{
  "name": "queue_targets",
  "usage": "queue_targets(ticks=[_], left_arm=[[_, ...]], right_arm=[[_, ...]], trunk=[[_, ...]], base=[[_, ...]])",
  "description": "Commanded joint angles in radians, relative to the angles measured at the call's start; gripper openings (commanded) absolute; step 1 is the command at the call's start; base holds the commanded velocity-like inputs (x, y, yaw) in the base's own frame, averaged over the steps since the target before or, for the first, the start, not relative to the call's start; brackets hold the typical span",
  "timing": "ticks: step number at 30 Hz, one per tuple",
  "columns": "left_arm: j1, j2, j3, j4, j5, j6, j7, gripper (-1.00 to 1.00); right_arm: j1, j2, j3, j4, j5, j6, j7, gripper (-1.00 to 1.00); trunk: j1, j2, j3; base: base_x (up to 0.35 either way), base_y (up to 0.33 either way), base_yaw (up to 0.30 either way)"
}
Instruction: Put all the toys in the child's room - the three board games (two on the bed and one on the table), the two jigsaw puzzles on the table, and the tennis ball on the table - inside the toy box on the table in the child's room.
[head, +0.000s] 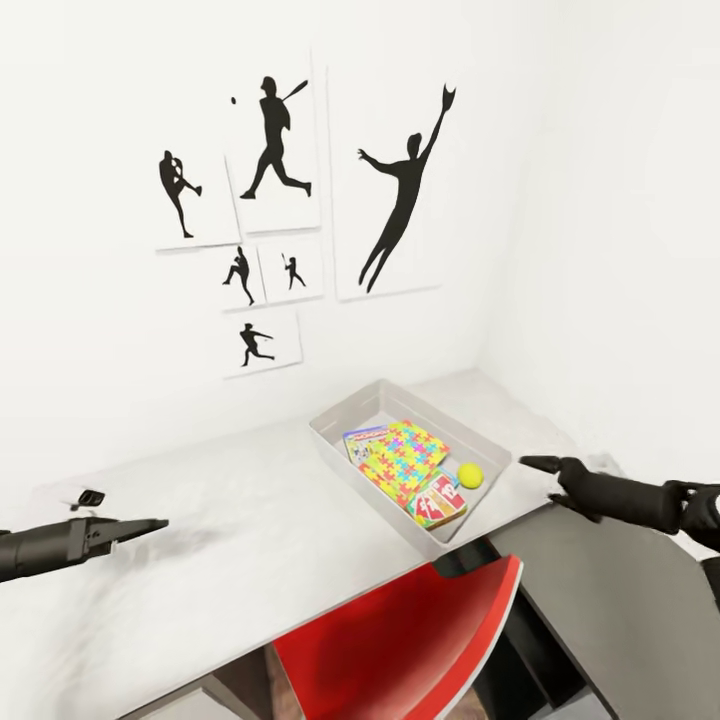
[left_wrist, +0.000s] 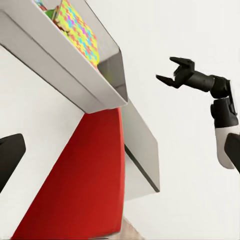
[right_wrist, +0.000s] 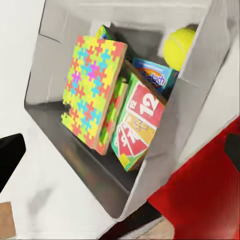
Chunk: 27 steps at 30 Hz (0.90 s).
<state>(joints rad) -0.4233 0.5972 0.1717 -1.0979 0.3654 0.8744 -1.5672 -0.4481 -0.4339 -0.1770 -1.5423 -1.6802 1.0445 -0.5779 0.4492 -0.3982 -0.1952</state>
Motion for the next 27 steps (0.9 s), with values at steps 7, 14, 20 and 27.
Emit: queue_targets(ticks=[7, 14, 20, 27], left_arm=[[0.007, 0.032, 0.03, 0.042, 0.008, 0.01, -0.004, 1.0], [0.008, 0.031, 0.032, 0.031, 0.01, 0.013, -0.004, 1.0], [0.008, 0.033, 0.034, 0.028, 0.01, 0.014, -0.004, 1.0], [0.008, 0.033, 0.035, 0.027, 0.011, 0.014, -0.004, 1.0]], right_arm=[[0.341, 0.07, -0.112, -0.041, -0.083, 0.003, 0.525, 1.0], [0.487, 0.184, -0.127, -0.044, 0.201, -0.03, 0.814, 1.0], [0.5, 0.222, -0.113, -0.044, 0.412, -0.151, 1.032, 1.0], [0.525, 0.217, -0.124, -0.042, 0.442, -0.198, 1.165, 1.0]], trunk=[[0.001, -0.002, 0.009], [0.001, -0.002, 0.017], [0.001, -0.002, 0.017], [0.001, -0.002, 0.017]], base=[[-0.002, 0.0, -0.056], [0.0, 0.0, -0.006], [-0.121, 0.0, 0.0], [-0.135, 0.0, 0.0]])
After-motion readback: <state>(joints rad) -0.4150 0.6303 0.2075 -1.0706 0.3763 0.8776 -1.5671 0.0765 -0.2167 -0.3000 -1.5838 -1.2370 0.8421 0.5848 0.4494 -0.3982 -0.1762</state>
